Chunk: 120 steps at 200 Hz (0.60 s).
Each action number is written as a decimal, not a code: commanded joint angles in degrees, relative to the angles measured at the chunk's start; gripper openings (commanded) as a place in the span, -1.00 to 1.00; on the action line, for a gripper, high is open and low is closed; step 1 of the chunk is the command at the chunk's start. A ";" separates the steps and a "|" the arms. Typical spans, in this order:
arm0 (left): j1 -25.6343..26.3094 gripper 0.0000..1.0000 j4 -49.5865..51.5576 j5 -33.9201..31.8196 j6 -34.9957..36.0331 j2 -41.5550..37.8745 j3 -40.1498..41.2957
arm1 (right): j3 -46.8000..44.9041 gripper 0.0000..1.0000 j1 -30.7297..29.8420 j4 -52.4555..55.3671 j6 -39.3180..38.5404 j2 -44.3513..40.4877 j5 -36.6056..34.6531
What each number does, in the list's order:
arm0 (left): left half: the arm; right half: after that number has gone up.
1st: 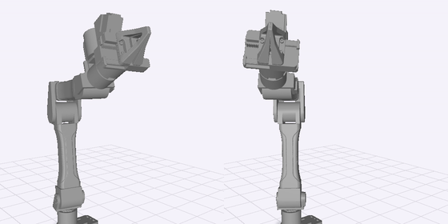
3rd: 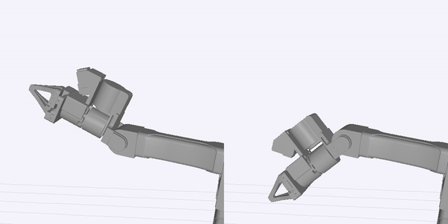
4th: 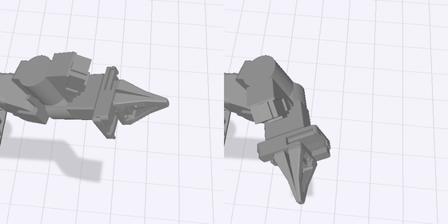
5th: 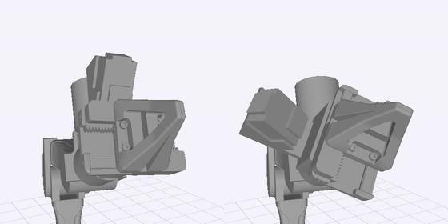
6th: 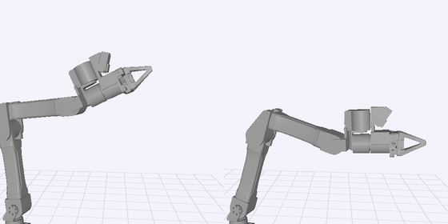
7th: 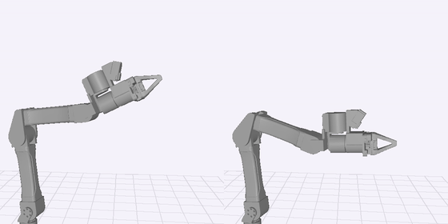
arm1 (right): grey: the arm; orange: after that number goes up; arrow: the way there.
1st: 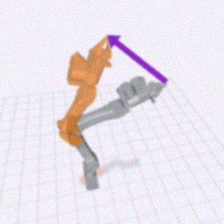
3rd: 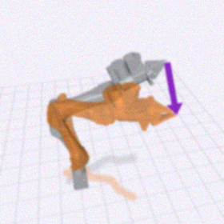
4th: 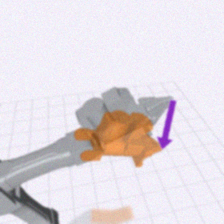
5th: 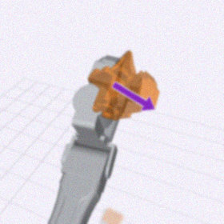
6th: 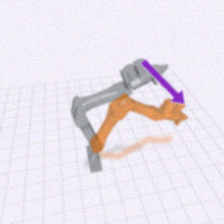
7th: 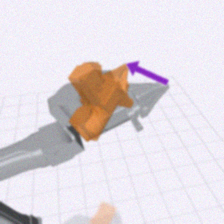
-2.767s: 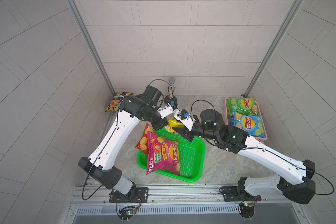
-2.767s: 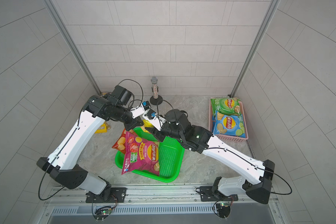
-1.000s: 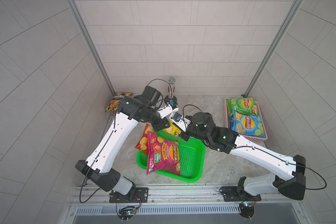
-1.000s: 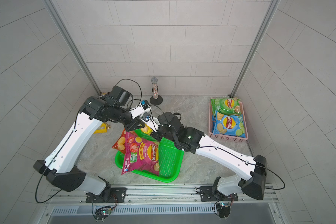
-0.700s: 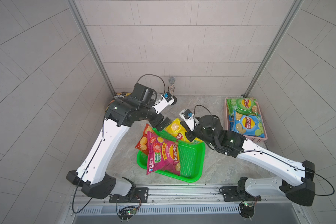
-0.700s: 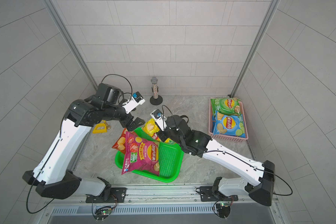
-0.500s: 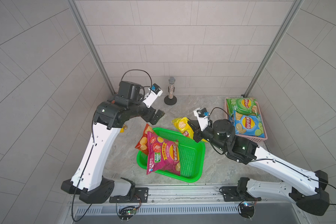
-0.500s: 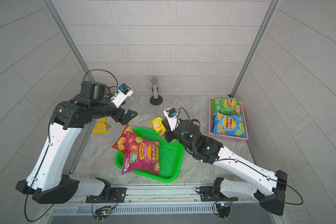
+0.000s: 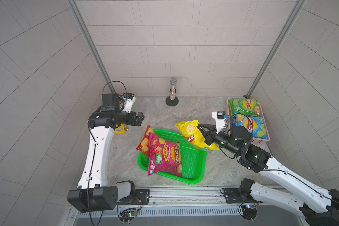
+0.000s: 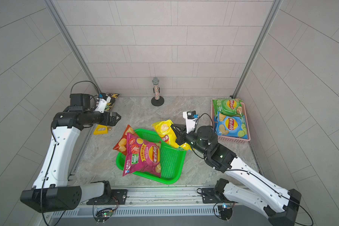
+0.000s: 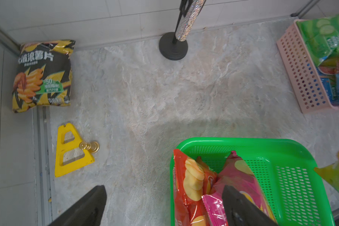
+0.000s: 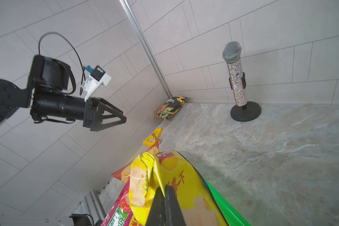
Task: Put the potato chips into the basket
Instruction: Place the potato chip in the basket.
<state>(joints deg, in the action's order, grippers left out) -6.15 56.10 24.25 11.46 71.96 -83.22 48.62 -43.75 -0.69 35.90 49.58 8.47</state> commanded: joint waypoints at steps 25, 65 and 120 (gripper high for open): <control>-1.97 1.00 -6.14 -0.96 2.29 -2.96 11.55 | -7.45 -1.00 1.07 -18.58 13.33 0.55 6.58; -2.79 1.00 -10.20 -1.99 1.66 -3.21 18.96 | -12.53 -1.00 0.69 -35.55 20.29 6.78 4.71; -3.19 1.00 -11.39 -1.38 0.76 -3.65 20.47 | -19.85 -1.00 -0.11 -56.04 21.33 16.22 -0.34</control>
<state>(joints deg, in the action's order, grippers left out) -8.88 46.68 22.68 12.47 69.93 -63.26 32.32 -43.59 -40.23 55.33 63.24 12.05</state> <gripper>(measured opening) 0.999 0.068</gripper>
